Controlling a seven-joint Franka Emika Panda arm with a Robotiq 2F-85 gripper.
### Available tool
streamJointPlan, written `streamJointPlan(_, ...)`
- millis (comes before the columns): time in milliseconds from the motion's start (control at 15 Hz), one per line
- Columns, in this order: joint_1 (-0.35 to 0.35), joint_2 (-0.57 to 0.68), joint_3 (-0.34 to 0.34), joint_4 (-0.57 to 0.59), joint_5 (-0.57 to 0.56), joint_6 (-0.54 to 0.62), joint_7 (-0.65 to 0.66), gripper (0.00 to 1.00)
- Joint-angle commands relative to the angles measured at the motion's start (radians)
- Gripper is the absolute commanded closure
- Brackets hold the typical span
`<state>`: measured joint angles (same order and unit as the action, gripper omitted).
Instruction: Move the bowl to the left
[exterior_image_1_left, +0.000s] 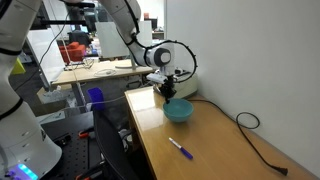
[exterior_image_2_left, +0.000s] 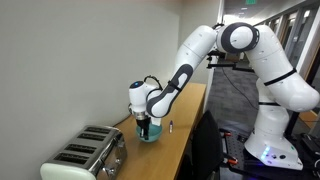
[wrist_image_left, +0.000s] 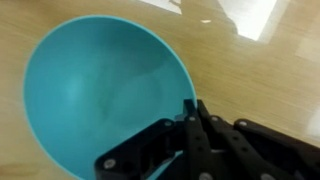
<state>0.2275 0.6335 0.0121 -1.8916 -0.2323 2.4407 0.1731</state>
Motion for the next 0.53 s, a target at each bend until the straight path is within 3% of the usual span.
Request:
streamJointPlan(0, 0.060, 0.004, -0.015, 0.005, -0.018, -0.013, 0.079, 0.99)
streamJointPlan(133, 0.097, 0.015, -0.032, 0.007, -0.042, -0.015, 0.120, 0.99)
streamJointPlan(467, 0.117, 0.047, -0.037, 0.026, -0.029, -0.035, 0.170, 0.99)
